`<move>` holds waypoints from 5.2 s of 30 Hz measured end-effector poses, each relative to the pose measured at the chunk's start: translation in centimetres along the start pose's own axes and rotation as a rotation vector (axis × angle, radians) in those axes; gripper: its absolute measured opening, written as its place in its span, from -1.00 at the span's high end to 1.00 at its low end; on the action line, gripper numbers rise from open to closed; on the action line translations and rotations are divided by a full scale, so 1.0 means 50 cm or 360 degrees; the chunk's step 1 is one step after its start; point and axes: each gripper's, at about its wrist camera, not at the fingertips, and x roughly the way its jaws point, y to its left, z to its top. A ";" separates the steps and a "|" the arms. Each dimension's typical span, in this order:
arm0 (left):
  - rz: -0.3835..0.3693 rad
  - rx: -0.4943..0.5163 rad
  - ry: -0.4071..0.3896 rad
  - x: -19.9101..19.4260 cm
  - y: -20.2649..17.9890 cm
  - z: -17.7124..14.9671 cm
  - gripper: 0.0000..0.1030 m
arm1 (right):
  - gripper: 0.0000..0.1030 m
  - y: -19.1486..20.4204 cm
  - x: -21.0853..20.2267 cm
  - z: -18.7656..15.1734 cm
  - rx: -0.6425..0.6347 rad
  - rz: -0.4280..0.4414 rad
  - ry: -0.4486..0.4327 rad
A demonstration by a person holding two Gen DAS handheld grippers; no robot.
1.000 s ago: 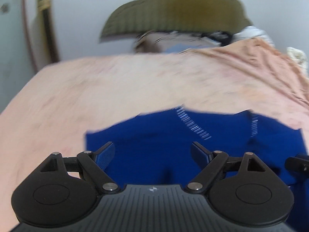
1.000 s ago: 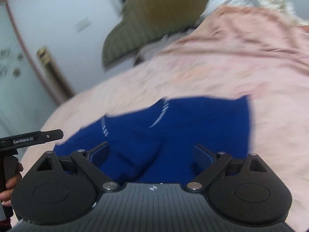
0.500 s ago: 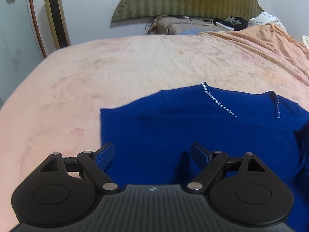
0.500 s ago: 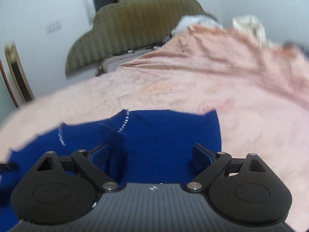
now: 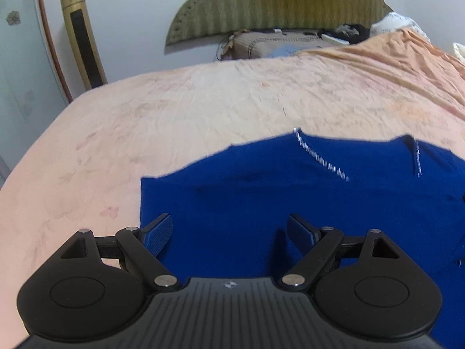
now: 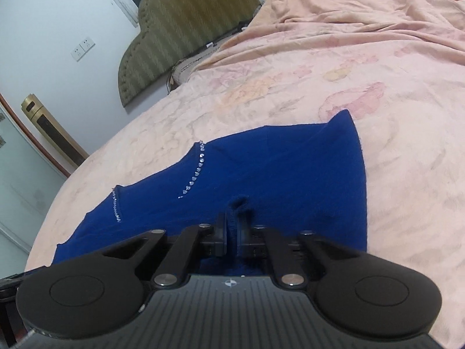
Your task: Fold small clothes
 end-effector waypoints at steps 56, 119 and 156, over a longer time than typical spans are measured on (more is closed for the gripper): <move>-0.0143 0.0094 -0.0311 -0.229 0.077 -0.243 -0.74 | -0.64 0.033 -0.295 -0.269 -0.0522 -0.0329 -0.0295; -0.0493 0.0090 0.0089 -0.194 0.152 -0.267 0.64 | 0.43 -0.014 -0.321 -0.260 -0.0518 -0.0313 0.0059; -0.0493 -0.0102 -0.0002 -0.187 0.192 -0.182 -0.30 | 0.19 -0.108 -0.367 -0.200 -0.0141 -0.0060 0.0049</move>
